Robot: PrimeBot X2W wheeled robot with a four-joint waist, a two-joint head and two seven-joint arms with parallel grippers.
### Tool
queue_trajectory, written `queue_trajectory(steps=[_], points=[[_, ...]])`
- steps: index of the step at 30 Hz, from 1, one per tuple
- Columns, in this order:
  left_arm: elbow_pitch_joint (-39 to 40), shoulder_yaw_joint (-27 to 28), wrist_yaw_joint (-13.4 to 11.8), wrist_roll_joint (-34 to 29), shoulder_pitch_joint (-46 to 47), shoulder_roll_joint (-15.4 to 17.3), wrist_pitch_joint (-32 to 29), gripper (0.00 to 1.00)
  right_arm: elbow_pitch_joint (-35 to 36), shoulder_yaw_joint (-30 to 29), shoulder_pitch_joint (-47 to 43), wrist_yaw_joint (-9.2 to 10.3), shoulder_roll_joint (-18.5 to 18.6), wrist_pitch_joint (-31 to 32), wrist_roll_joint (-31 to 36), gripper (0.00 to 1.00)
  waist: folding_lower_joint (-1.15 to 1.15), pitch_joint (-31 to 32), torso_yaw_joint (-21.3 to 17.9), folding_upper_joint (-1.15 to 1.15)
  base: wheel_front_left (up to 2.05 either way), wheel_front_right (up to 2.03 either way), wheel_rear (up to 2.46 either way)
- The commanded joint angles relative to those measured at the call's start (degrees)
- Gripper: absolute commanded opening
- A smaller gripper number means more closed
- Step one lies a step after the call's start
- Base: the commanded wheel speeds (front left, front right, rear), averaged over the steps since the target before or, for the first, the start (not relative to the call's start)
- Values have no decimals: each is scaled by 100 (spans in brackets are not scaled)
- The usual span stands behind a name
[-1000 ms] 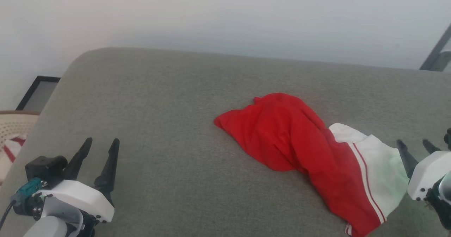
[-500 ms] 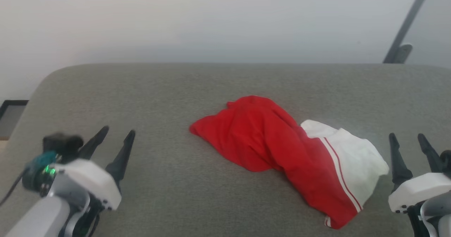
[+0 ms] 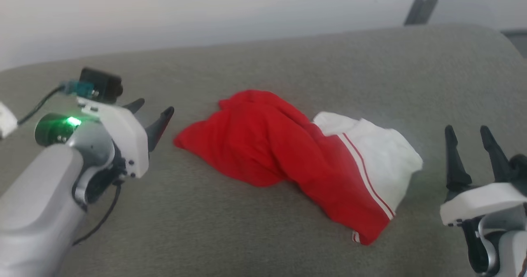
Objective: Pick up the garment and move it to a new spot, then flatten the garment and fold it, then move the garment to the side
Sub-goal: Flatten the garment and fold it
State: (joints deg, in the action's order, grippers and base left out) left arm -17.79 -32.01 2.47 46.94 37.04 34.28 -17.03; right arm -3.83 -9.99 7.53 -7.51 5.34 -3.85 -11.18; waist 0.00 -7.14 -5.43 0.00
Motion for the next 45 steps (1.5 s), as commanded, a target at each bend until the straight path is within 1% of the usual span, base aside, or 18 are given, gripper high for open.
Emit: queue_trajectory(steps=[1, 5, 9, 14, 20, 21, 22, 26, 28, 32, 38, 42, 45], points=[[-158, -75, 47, 63, 176, -27, -222, 100, -2, 8, 101, 4, -32, -42, -43, 100, 0, -286, -280, 0, 0, 0, 0], [-574, -251, 111, 144, 577, -142, -844, 100, -119, 80, 271, 4, -19, -110, -122, 100, 0, -504, -473, 0, 0, 0, 0], [-911, -442, 158, 89, 832, -223, -1270, 100, -241, 140, 405, 4, -3, -163, -188, 100, 0, -687, -595, 0, 0, 0, 0], [-1366, -642, 196, 3, 1048, -331, -1608, 100, -322, 180, 547, 4, 25, -202, -246, 100, 0, -884, -682, 0, 0, 0, 0], [-1957, -773, 228, 133, 1091, -555, -1920, 100, -469, 263, 736, 4, 110, -226, -340, 100, 0, -1043, -740, 0, 0, 0, 0], [-2061, -793, 226, 133, 1085, -572, -1949, 11, -492, 278, 763, 4, 114, -230, -338, 100, 0, -1057, -746, 0, 0, 0, 0], [-2154, -802, 244, 164, 1083, -596, -1965, 0, -501, 287, 790, 4, 112, -230, -332, 100, 0, -1071, -749, 0, 0, 0, 0], [-2399, -838, 296, 168, 1160, -713, -1879, 0, -551, 278, 837, 4, 141, -256, -339, 100, 0, -1094, -727, 0, 0, 0, 0], [-2507, -838, 310, 117, 1254, -689, -1792, 0, -575, 256, 848, 4, 147, -272, -331, 100, 0, -1082, -693, 0, 0, 0, 0], [-2704, -810, 244, -62, 1466, -523, -1496, 0, -622, 179, 811, 4, 165, -281, -291, 100, 0, -1004, -598, 0, 0, 0, 0], [-2869, -739, 190, -131, 1538, -394, -1168, 0, -654, 103, 668, 3, 173, -242, -240, 100, 0, -822, -435, 0, 0, 0, 0], [-3001, -665, 152, -161, 1476, -154, -935, 0, -629, 54, 597, 4, 146, -178, -164, 100, 0, -673, -299, 0, 0, 0, 0], [-3053, -621, 73, -186, 1447, -11, -819, 0, -586, 40, 534, 4, 137, -127, -126, 100, 0, -569, -199, 0, 0, 0, 0]])
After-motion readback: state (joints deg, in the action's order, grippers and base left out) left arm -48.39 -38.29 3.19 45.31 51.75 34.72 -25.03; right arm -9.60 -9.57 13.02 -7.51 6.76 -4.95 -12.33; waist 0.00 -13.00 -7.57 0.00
